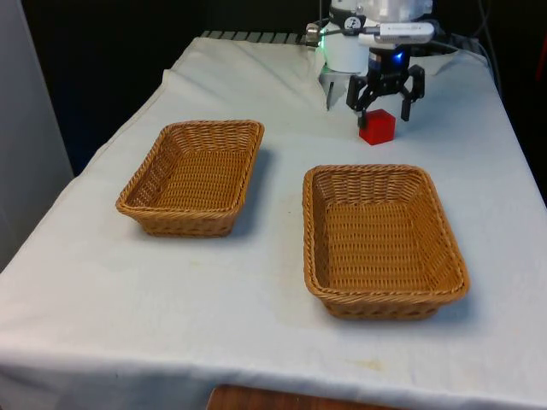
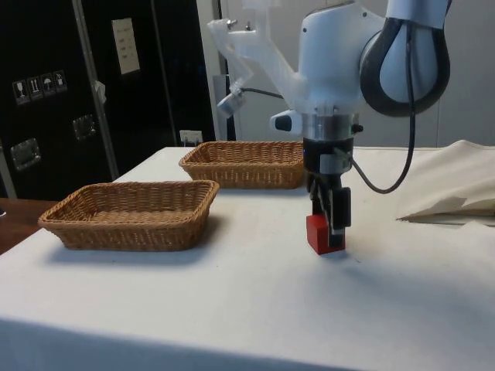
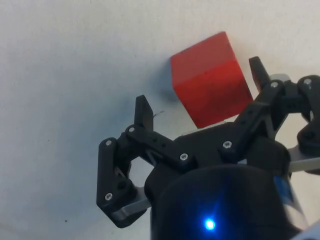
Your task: Pick up the red cube and place it into the right basket.
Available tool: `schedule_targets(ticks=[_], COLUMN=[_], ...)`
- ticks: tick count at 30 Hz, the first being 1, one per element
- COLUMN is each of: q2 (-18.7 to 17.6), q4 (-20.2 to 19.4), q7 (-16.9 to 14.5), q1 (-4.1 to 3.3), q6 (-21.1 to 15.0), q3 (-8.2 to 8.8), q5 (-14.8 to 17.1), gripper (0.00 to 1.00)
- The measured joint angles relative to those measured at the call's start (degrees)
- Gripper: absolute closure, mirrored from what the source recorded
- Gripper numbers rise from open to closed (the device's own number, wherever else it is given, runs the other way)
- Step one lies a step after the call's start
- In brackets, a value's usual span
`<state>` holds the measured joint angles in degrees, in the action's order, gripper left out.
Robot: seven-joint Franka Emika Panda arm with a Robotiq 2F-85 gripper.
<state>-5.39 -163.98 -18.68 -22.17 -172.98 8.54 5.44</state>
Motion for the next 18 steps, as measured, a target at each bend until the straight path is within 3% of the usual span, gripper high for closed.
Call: schedule_targets(ticks=[13,14,15,16,18], q2=[-0.7,-0.7,-0.7,-0.7,-0.7], q4=[0.3,0.3,0.3,0.3,0.3], q7=[-0.2,-0.2,-0.2,-0.2,-0.2], q1=[0.06,0.06,0.06,0.06,0.06], q6=[-0.5,-0.5,-0.5,-0.5,-0.5], q3=[-0.06,-0.06,-0.06,-0.06,-0.06], q5=[-0.1,-0.1,-0.1,-0.1,-0.1], gripper=[0.0,0.04,0.17,0.17,0.37])
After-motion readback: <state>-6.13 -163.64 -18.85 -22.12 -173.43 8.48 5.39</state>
